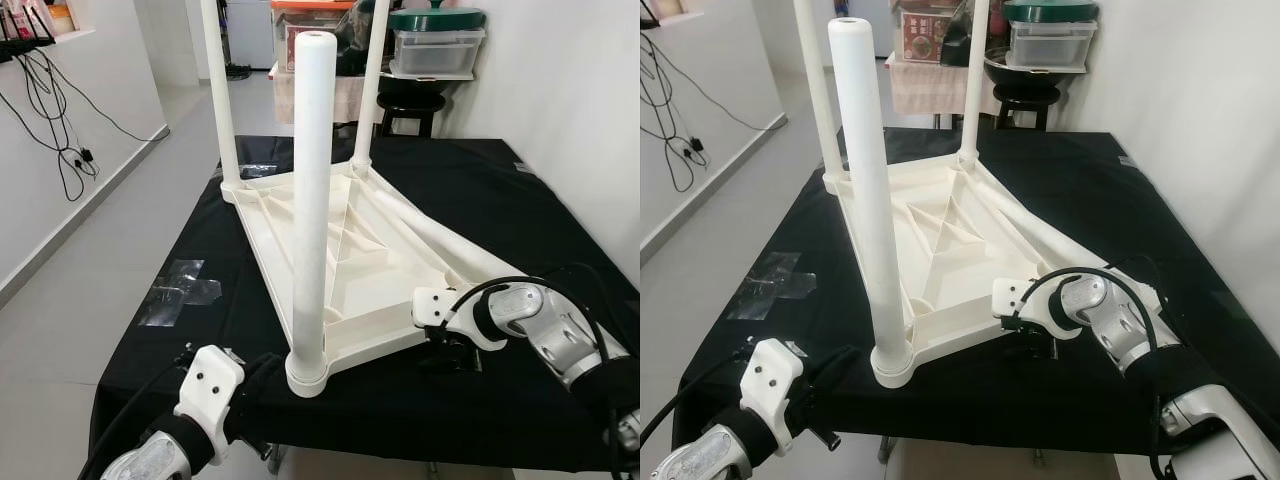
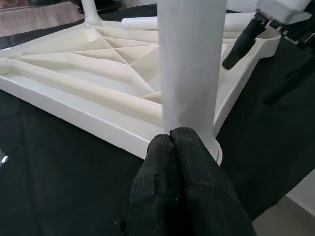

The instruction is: Building children table

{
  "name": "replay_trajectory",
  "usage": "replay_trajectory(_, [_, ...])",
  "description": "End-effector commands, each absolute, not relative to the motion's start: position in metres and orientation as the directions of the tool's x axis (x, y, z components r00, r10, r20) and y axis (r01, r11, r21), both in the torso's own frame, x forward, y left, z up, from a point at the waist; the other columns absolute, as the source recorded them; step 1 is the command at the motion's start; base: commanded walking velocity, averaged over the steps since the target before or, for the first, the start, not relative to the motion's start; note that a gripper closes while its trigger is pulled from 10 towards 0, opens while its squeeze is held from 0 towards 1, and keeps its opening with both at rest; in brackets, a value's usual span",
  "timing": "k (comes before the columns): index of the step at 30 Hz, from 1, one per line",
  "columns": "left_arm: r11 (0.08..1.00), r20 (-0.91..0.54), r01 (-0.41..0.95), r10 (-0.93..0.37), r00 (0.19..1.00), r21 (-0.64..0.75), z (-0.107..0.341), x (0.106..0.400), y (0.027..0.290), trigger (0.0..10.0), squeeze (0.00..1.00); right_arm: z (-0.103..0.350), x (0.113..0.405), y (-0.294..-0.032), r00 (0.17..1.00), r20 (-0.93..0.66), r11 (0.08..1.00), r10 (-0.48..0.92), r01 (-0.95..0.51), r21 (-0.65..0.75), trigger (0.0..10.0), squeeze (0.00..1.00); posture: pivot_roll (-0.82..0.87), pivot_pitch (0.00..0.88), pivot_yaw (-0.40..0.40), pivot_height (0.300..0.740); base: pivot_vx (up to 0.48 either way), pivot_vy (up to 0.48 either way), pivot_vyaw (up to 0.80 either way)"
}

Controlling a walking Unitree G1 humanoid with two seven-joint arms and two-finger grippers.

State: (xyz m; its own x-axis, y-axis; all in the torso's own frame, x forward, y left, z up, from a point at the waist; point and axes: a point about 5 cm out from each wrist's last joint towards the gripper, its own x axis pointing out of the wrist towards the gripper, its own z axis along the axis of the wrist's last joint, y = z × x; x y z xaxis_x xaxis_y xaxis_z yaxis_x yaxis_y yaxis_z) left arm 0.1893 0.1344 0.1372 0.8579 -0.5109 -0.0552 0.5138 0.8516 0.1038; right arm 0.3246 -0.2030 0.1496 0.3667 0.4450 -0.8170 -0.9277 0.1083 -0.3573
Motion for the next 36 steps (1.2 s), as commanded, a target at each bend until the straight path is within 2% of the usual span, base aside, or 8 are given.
replay_trajectory(1, [0.842,-0.073,0.525,-0.520,0.851,0.121,0.137,0.189,0.135,10.0,0.00,0.143,0.325,-0.191,0.319,-0.836,0.045,0.446,-0.941,-0.335,5.3,0.00,-0.04,0.004,-0.029,0.740,0.000,0.000,0.00])
replay_trajectory(5, [0.843,-0.074,0.524,-0.519,0.852,0.124,0.138,0.189,0.136,10.0,0.00,0.141,0.326,-0.188,0.308,-0.843,0.028,0.442,-0.943,-0.330,5.3,0.00,-0.04,0.004,-0.031,0.740,0.000,0.000,0.00])
replay_trajectory(6, [0.843,-0.074,0.523,-0.518,0.852,0.125,0.138,0.189,0.136,10.0,0.00,0.140,0.326,-0.185,0.301,-0.845,0.018,0.442,-0.945,-0.327,2.7,0.00,-0.04,0.005,-0.033,0.740,0.000,0.000,0.00])
replay_trajectory(7, [0.843,-0.074,0.523,-0.518,0.852,0.125,0.138,0.189,0.136,10.0,0.00,0.140,0.326,-0.185,0.301,-0.845,0.018,0.442,-0.945,-0.327,2.7,0.00,-0.04,0.005,-0.033,0.740,0.000,0.000,0.00])
replay_trajectory(8, [0.843,-0.074,0.522,-0.517,0.853,0.125,0.138,0.189,0.135,10.0,0.00,0.138,0.326,-0.181,0.292,-0.848,0.005,0.442,-0.947,-0.323,0.7,0.00,-0.04,0.005,-0.035,0.740,0.000,0.000,0.00])
replay_trajectory(9, [0.844,-0.073,0.521,-0.516,0.853,0.127,0.139,0.190,0.135,10.0,0.00,0.136,0.326,-0.177,0.284,-0.852,-0.005,0.440,-0.948,-0.319,0.0,0.00,-0.04,0.005,-0.036,0.740,0.000,0.000,0.00])
replay_trajectory(26, [0.845,-0.072,0.519,-0.514,0.855,0.132,0.139,0.190,0.133,10.0,0.00,0.132,0.335,-0.160,0.313,-0.838,0.032,0.448,-0.942,-0.334,0.0,0.00,-0.04,0.006,-0.039,0.740,0.000,0.000,0.00])
replay_trajectory(36, [0.838,-0.076,0.526,-0.521,0.850,0.145,0.139,0.192,0.131,10.0,0.00,0.130,0.332,-0.152,0.335,-0.817,0.123,0.469,-0.941,-0.315,0.0,0.00,-0.04,0.004,-0.031,0.740,0.000,0.000,0.00])
